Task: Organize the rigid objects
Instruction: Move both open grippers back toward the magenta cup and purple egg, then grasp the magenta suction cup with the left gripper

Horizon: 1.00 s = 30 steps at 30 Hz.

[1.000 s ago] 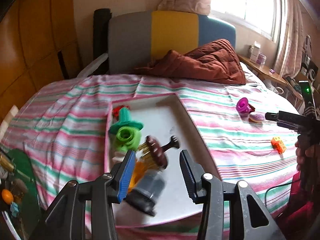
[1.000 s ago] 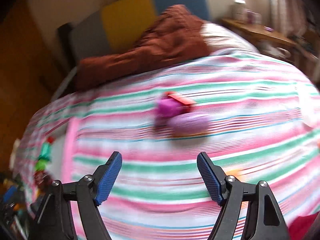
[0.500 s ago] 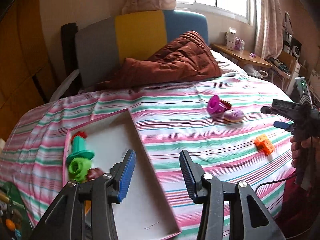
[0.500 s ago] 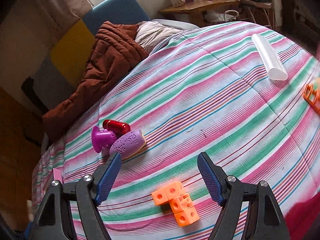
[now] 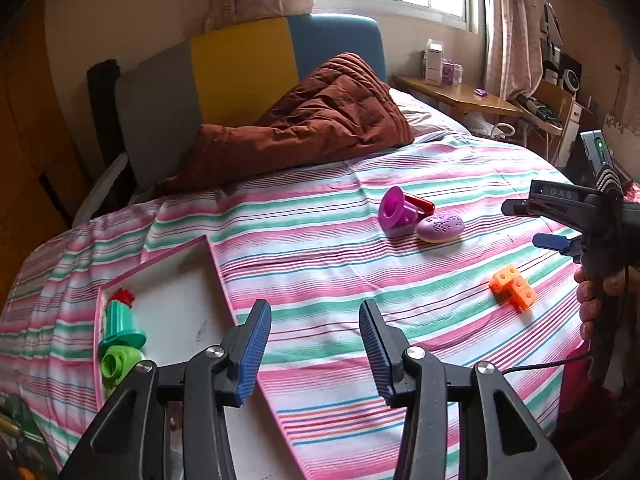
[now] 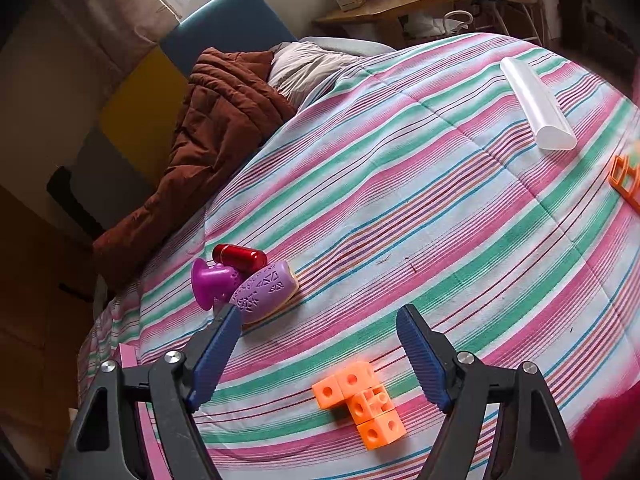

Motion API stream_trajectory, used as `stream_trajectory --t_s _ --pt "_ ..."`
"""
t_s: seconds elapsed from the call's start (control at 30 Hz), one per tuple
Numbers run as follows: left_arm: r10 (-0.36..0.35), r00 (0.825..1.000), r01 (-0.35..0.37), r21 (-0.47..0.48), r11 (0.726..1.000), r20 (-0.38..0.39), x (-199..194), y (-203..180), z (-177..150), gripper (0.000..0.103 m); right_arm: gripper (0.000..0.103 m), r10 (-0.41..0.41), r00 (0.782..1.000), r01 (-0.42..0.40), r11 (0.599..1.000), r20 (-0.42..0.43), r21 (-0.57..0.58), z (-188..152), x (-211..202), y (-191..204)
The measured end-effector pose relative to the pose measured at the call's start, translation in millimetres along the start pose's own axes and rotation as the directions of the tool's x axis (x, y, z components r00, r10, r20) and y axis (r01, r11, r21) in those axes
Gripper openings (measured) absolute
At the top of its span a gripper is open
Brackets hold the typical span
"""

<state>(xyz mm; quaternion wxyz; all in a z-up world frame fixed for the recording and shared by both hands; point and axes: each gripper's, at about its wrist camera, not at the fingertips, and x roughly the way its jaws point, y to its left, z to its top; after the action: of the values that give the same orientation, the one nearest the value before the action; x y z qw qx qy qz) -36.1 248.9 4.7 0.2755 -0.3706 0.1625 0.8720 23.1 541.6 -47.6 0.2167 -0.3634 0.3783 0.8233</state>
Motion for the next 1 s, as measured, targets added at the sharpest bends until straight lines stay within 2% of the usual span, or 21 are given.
stream_trajectory --t_s 0.2,0.43,0.53,0.7,1.0 --pt "-0.035 0.999 0.035 0.008 0.999 -0.017 15.2 -8.8 8.5 0.046 0.081 0.005 1.000 -0.005 1.000 -0.007 0.016 0.5 0.7 -2.1" --pt "-0.147 0.985 0.140 -0.085 0.987 -0.091 49.9 -7.7 22.5 0.045 0.081 0.016 1.000 -0.015 0.999 -0.014 0.028 1.3 0.7 -3.5" --pt "-0.181 0.979 0.171 -0.104 0.980 -0.095 61.3 -10.2 32.1 0.042 0.081 0.022 1.000 -0.021 0.999 -0.013 0.027 1.1 -0.3 -2.4" --pt "-0.224 0.970 0.216 -0.095 0.972 -0.093 79.3 -21.0 51.4 0.037 0.081 0.035 0.999 -0.034 0.998 -0.015 0.043 1.7 -0.9 -3.7" --pt "-0.301 0.946 0.296 -0.055 0.954 -0.118 126.6 -51.0 88.4 0.037 0.082 0.062 0.997 -0.059 0.997 -0.047 0.057 0.0 5.1 -2.6"
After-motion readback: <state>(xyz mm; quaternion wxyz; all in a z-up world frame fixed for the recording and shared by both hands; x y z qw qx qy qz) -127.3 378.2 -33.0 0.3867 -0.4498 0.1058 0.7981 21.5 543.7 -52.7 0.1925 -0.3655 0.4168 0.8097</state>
